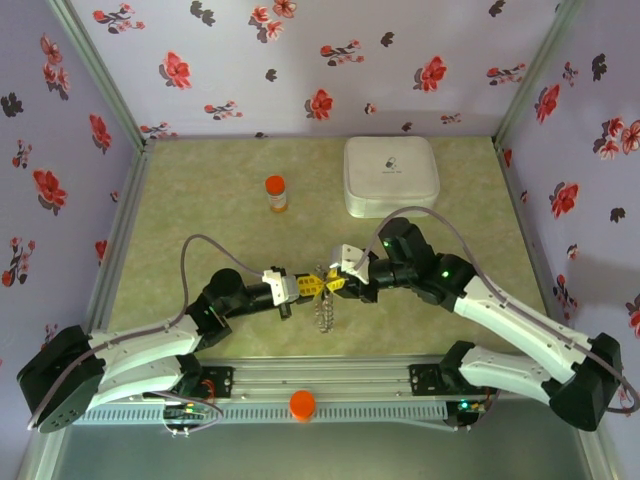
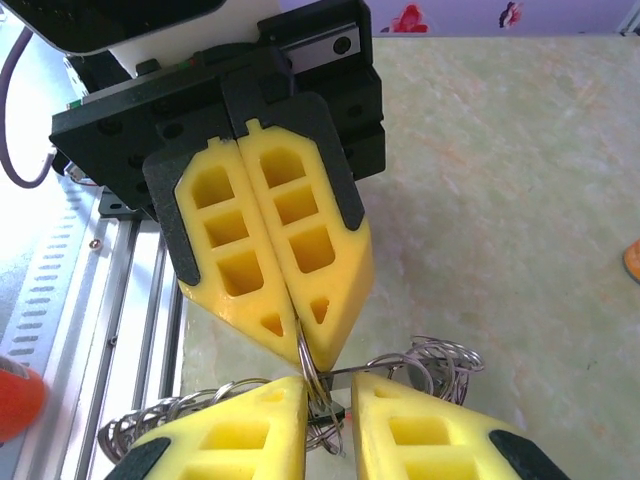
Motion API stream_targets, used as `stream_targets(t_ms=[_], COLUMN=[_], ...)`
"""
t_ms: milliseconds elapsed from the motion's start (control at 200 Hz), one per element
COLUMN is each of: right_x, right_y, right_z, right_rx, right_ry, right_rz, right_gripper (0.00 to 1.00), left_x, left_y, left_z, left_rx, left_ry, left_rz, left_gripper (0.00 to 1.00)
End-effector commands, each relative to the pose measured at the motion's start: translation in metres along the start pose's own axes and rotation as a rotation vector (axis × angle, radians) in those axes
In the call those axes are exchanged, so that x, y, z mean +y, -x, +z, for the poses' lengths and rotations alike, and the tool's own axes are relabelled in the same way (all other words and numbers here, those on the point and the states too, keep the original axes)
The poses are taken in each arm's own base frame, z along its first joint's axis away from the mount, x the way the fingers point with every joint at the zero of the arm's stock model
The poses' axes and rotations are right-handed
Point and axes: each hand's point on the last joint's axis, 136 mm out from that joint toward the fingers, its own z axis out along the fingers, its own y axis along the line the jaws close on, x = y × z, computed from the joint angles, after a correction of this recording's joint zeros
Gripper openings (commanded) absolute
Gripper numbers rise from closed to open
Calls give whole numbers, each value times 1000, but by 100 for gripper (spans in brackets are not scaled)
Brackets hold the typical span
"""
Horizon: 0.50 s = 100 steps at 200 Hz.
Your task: Put the keys on the keyring
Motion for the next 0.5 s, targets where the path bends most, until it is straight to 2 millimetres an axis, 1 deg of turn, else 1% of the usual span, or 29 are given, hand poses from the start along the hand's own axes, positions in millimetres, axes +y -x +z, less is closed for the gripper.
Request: stream_targets(t_ms=[0, 70, 195, 230, 295, 335, 405, 495], right_x=[2, 2, 1, 0, -2, -5, -8, -11], right_y=[6, 7, 7, 7, 6, 3, -2, -9], right_z=[0, 2, 3, 3, 3, 3, 2, 2], right_rx=[-32, -34, -26, -22, -8, 7, 50, 123], right_ry=[22, 25, 30, 29, 14, -2, -22, -32], right_rz=[9, 8, 10, 10, 5, 5, -12, -33], right_gripper=[17, 13, 1, 0, 0, 0, 0, 0], left_x=[4, 4, 5, 8, 15, 20, 24, 24], left_y=[37, 37, 36, 34, 27, 20, 3, -10], left_z=[2, 2, 2, 2, 2, 1, 0, -1], left_rx=[-109, -109, -108, -100, -70, -34, 62, 157], left_ry=[1, 0, 8, 24, 68, 101, 125, 116], left_rz=[43, 45, 48, 44, 33, 30, 32, 26], left_gripper=[0, 0, 0, 0, 19, 25, 25, 20])
